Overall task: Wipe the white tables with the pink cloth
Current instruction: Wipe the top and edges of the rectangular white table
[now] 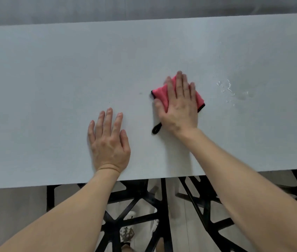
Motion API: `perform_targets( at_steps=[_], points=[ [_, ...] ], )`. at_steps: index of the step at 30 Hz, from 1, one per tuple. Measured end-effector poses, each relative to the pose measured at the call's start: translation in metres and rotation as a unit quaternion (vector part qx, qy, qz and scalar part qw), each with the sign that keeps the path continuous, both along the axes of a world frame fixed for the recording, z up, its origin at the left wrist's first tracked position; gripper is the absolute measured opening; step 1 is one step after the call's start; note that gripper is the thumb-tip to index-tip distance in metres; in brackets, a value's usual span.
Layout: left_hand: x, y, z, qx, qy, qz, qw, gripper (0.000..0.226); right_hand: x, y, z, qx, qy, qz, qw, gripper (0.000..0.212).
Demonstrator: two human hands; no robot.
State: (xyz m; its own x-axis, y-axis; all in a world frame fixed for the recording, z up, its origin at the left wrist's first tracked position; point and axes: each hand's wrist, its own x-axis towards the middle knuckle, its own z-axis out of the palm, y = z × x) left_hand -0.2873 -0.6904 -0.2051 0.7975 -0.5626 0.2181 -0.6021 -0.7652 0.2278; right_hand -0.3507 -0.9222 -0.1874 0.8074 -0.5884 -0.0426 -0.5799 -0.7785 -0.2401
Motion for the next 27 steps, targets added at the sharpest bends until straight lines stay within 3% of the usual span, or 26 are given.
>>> perform_targets(
  at_steps=[2, 4, 6, 10, 12, 14, 16, 19, 21, 24, 27],
  points=[
    [0.0, -0.001, 0.0, -0.001, -0.002, -0.002, 1.0, 0.053, -0.032, 0.059, -0.001, 0.01, -0.015, 0.188, 0.982, 0.078],
    [0.001, 0.0, 0.0, -0.004, -0.002, -0.003, 1.0, 0.053, -0.069, 0.075, 0.001, 0.009, 0.012, 0.357, 0.934, 0.078],
    [0.0, 0.0, 0.0, -0.004, 0.003, -0.006, 1.0, 0.053, -0.071, 0.042, 0.001, 0.0, 0.037, 0.408, 0.912, 0.081],
    [0.001, 0.0, 0.0, -0.017, 0.004, -0.004, 1.0, 0.053, -0.02, -0.01, 0.013, 0.041, 0.058, 0.261, 0.963, 0.081],
    [0.0, 0.0, 0.0, -0.021, 0.005, -0.005, 1.0, 0.052, -0.006, -0.012, 0.023, 0.084, 0.004, 0.187, 0.979, 0.076],
    [0.001, 0.0, 0.0, -0.019, 0.002, -0.003, 1.0, 0.052, -0.006, -0.011, 0.028, 0.071, -0.055, 0.072, 0.993, 0.07],
    [0.001, 0.0, -0.001, -0.018, 0.003, -0.003, 1.0, 0.052, -0.011, -0.009, 0.027, 0.035, -0.002, 0.009, 0.999, 0.062],
    [0.001, -0.002, 0.0, -0.018, 0.008, -0.005, 1.0, 0.053, -0.001, -0.014, 0.042, 0.096, 0.07, -0.013, 0.993, 0.026],
    [0.002, -0.002, 0.001, -0.016, 0.011, -0.002, 1.0, 0.053, 0.007, -0.023, 0.065, 0.145, 0.065, -0.021, 0.987, 0.018],
    [0.001, -0.002, 0.002, -0.013, 0.012, -0.001, 1.0, 0.053, 0.003, -0.03, 0.1, 0.128, -0.028, -0.009, 0.991, 0.015],
    [0.001, -0.002, 0.002, -0.014, 0.01, -0.003, 1.0, 0.053, -0.01, -0.011, 0.122, 0.029, -0.128, 0.045, 0.99, 0.017]
  ],
)
